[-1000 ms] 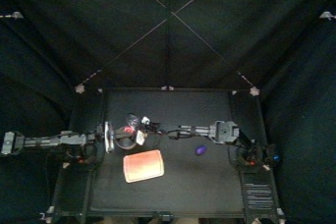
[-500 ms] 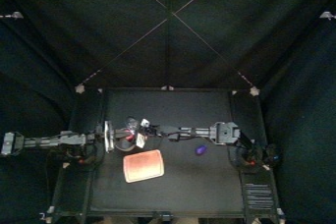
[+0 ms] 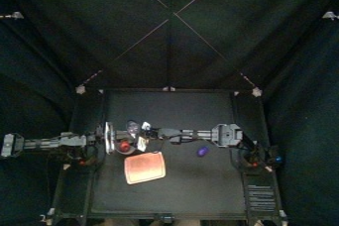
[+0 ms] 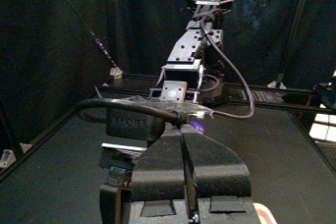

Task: Pick the donut then place it in the grey bowl
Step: Drop donut in the grey bowl and return to neutral

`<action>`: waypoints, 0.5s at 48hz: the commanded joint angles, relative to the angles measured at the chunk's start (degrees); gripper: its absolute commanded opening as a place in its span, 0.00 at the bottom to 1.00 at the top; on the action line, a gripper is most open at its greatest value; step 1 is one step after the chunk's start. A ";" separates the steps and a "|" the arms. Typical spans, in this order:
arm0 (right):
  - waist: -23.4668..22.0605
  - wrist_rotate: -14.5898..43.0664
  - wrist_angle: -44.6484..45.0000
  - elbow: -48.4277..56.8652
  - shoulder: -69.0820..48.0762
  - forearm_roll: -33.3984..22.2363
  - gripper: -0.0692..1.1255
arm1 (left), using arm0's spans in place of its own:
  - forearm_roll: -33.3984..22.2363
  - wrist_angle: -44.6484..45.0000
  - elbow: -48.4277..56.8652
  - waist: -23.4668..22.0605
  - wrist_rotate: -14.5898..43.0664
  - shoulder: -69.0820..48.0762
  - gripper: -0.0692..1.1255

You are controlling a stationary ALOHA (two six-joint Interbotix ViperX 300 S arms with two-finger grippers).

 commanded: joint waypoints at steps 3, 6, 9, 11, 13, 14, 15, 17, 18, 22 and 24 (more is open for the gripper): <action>-0.09 -0.09 -0.62 1.49 -6.15 -0.53 0.88 | 0.09 -0.79 -0.62 0.35 0.00 0.00 0.08; -0.26 -0.09 -1.14 3.34 -7.91 -0.62 0.88 | 0.09 -0.79 -0.44 0.35 0.00 0.00 0.08; -0.62 -0.09 -2.11 5.80 -9.76 -0.62 0.88 | 0.09 -0.79 -0.35 0.35 0.00 -0.18 0.08; -1.14 -0.09 -3.08 7.56 -11.16 -0.62 0.88 | 0.09 -0.79 -0.26 0.35 0.00 -0.35 0.08; -1.58 -0.09 -4.13 9.76 -12.57 -0.53 0.88 | 0.18 -0.79 -0.26 0.35 0.09 -0.35 0.08; -2.02 -0.09 -5.19 11.34 -13.54 -0.35 0.88 | 0.26 -0.79 -0.26 0.35 0.09 -0.53 0.08; -2.37 0.00 -5.80 12.48 -14.24 -0.26 0.88 | 0.44 -0.79 -0.26 0.35 0.09 -0.53 0.08; -2.90 0.00 -7.29 14.85 -15.64 0.00 0.88 | 0.70 -0.79 -0.18 0.35 0.09 -0.70 0.08; -3.08 0.00 -8.09 16.08 -16.35 0.09 0.88 | 0.79 -0.79 -0.18 0.35 0.00 -0.70 0.08; -4.04 -0.09 -11.25 21.18 -19.60 0.70 0.88 | 1.05 -0.79 0.09 0.35 0.00 -0.97 0.08; -4.39 0.00 -12.74 23.82 -21.45 0.88 0.88 | 0.97 -0.79 0.26 0.35 0.00 -0.97 0.08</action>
